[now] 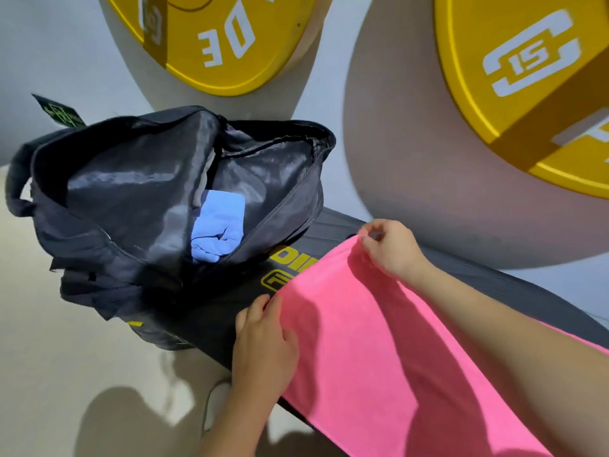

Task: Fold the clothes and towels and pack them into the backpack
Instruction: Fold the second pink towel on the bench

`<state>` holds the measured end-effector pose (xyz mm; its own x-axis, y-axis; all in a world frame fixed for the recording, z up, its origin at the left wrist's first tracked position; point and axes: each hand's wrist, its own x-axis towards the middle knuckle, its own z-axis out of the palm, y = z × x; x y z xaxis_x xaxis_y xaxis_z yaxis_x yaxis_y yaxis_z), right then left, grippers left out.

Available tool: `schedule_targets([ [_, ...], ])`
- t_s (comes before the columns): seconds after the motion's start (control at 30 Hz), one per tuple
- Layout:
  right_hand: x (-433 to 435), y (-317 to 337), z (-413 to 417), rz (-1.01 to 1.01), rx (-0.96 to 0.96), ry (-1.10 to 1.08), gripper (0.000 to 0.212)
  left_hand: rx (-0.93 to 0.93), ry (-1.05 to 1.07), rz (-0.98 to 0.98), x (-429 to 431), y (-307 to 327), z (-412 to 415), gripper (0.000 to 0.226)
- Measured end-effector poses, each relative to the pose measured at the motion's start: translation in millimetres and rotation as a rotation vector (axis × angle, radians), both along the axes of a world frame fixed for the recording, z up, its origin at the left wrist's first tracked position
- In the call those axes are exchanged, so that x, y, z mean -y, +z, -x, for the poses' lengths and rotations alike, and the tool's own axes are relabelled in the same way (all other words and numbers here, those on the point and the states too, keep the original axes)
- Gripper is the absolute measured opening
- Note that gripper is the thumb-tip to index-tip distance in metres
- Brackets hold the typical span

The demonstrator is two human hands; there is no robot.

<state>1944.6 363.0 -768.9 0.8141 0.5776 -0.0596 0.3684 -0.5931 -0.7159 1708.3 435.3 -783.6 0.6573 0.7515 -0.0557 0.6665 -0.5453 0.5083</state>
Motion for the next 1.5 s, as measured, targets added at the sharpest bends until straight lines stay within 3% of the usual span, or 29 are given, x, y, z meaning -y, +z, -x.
schedule_targets([
  [0.07,-13.3,-4.5,6.4,-0.142,-0.192,0.037,0.044,-0.074,0.022,-0.016,-4.4,3.0,4.4,0.06],
  [0.13,-15.8,-12.0,16.7,-0.06,-0.151,0.172,0.064,-0.147,0.063,-0.041,-7.9,1.3,12.9,0.058],
  [0.23,-12.2,-25.6,25.4,0.217,0.156,0.411,0.061,-0.08,0.151,-0.053,-14.9,-6.1,24.9,0.048],
  [0.3,-10.6,-32.9,29.2,0.358,0.254,0.516,0.058,-0.036,0.182,0.025,-19.0,-9.4,27.6,0.035],
  [0.37,-8.5,-34.8,33.1,0.371,0.224,0.512,0.059,-0.037,0.161,0.047,-22.6,-9.1,27.6,0.022],
  [0.5,9.2,-14.7,32.6,0.258,0.222,0.512,0.06,-0.04,0.12,-0.078,-26.0,-5.1,29.4,0.018],
  [0.6,43.9,-1.1,20.4,0.267,0.172,0.363,0.053,-0.013,0.001,-0.213,-4.8,-1.9,21.9,0.024],
  [0.73,112.9,6.3,-3.0,0.305,0.102,-0.008,0.036,0.047,-0.608,-0.121,88.4,1.5,-4.0,0.023],
  [0.8,155.3,5.1,-14.0,0.317,0.061,-0.206,0.039,0.077,-0.892,-0.081,143.2,4.6,-10.2,0.02],
  [0.9,222.3,-3.7,-25.1,0.434,0.026,-0.419,0.045,-0.09,-1.123,-0.04,212.1,13.6,-13.5,0.018],
  [1.0,280.8,-16.1,-23.1,0.493,-0.057,-0.58,0.05,-0.073,-1.087,-0.114,267.4,18.6,-21.2,0.025],
  [1.07,307.1,-19.0,-18.4,0.449,-0.182,-0.681,0.067,-0.232,-1.093,-0.063,287.9,14.9,-18.5,0.028],
  [1.1,316.6,-19.3,-15.7,0.417,-0.25,-0.707,0.075,-0.225,-1.106,-0.14,298.0,4.5,-16.6,0.024],
  [1.2,336.7,-19.0,-14.2,0.33,-0.357,-0.706,0.081,-0.104,-1.015,-0.424,313.9,-14.1,-8.9,0.023],
  [1.3,349.9,-20.5,-15.8,0.199,-0.374,-0.731,0.08,0.016,-1.028,-0.48,320.0,-13.6,-13.4,0.019],
  [1.37,358.1,-21.5,-18.0,0.079,-0.407,-0.755,0.06,0.054,-1.003,-0.44,319.2,-15.5,-19.2,0.007],
  [1.5,367.9,-6.1,-31.8,0.007,-0.516,-0.781,0.033,0.161,-0.818,-0.034,301.6,-15.6,-25.7,0.014],
])
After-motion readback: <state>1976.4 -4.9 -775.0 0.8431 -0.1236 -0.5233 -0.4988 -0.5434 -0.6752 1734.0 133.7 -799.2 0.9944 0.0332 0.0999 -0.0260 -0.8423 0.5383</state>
